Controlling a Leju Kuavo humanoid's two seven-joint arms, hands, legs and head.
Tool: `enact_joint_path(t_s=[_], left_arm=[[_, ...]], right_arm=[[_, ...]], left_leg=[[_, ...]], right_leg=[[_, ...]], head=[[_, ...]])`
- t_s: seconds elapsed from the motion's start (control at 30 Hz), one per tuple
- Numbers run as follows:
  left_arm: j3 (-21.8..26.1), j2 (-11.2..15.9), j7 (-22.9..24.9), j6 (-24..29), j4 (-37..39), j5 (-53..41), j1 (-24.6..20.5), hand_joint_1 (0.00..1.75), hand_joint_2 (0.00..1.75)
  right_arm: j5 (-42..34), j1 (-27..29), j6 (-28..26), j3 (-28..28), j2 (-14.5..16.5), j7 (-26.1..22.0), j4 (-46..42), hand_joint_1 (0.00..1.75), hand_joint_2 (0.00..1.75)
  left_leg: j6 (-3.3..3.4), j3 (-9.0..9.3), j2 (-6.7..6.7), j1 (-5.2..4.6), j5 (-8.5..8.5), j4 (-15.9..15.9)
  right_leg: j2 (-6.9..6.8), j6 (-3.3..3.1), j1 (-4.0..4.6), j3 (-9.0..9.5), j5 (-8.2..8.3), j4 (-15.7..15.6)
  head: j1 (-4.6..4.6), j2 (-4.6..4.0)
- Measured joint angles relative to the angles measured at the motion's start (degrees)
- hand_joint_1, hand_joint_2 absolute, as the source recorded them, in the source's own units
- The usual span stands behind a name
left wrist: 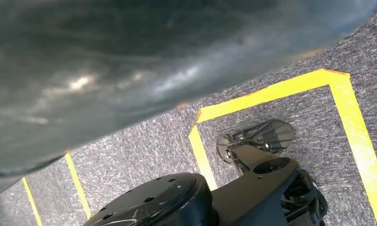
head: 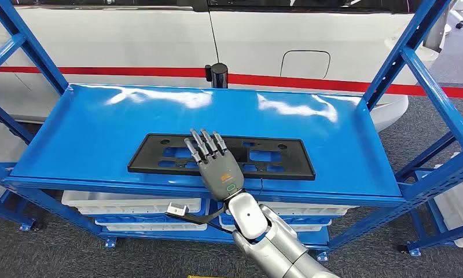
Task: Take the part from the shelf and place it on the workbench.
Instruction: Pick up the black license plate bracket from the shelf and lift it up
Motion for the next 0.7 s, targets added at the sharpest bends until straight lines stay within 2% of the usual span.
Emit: enact_joint_path(t_s=[0.23,0.3,0.4,0.47,0.7], left_arm=[[0.3,-0.1,0.0,0.3,0.0,-0.3,0.0,0.0,0.0],[0.4,-0.2,0.0,0.5,0.0,-0.5,0.0,0.0,0.0],[0.8,-0.3,-0.2,0.7,0.0,-0.5,0.0,0.0,0.0],[1.1,-0.3,-0.3,0.8,0.0,-0.5,0.1,0.0,0.0],[1.8,-0.3,-0.5,0.8,0.0,-0.3,0.3,0.0,0.0]], right_arm=[[0.2,-0.8,0.9,-0.8,0.4,2.7,1.3,0.0,1.75],[0.2,-1.7,2.2,-0.2,0.2,6.5,1.8,0.0,1.75],[0.2,-3.9,5.1,2.9,-0.6,15.0,3.2,0.0,1.75],[0.2,-5.2,6.0,5.0,-1.3,17.8,4.4,0.0,1.75],[0.2,-7.3,8.3,7.9,-2.0,19.1,6.6,0.0,1.75]], left_leg=[[0.0,-0.02,-0.01,0.0,0.0,0.0],[0.0,-0.02,-0.01,0.0,0.0,0.0],[0.0,-0.01,-0.01,0.0,0.0,0.0],[0.01,-0.01,-0.01,0.0,0.01,0.0],[0.0,-0.01,-0.01,0.0,0.01,0.0]], right_leg=[[0.0,0.0,0.0,-0.01,0.0,0.0],[0.0,0.0,0.0,-0.01,0.0,0.0],[0.0,0.01,0.0,0.0,0.01,0.0],[0.0,0.02,0.0,0.0,0.02,0.0],[0.0,0.03,0.0,0.0,0.02,0.0]], head=[[0.0,0.0],[0.0,0.0],[0.01,0.0],[0.01,0.0],[0.0,0.0]])
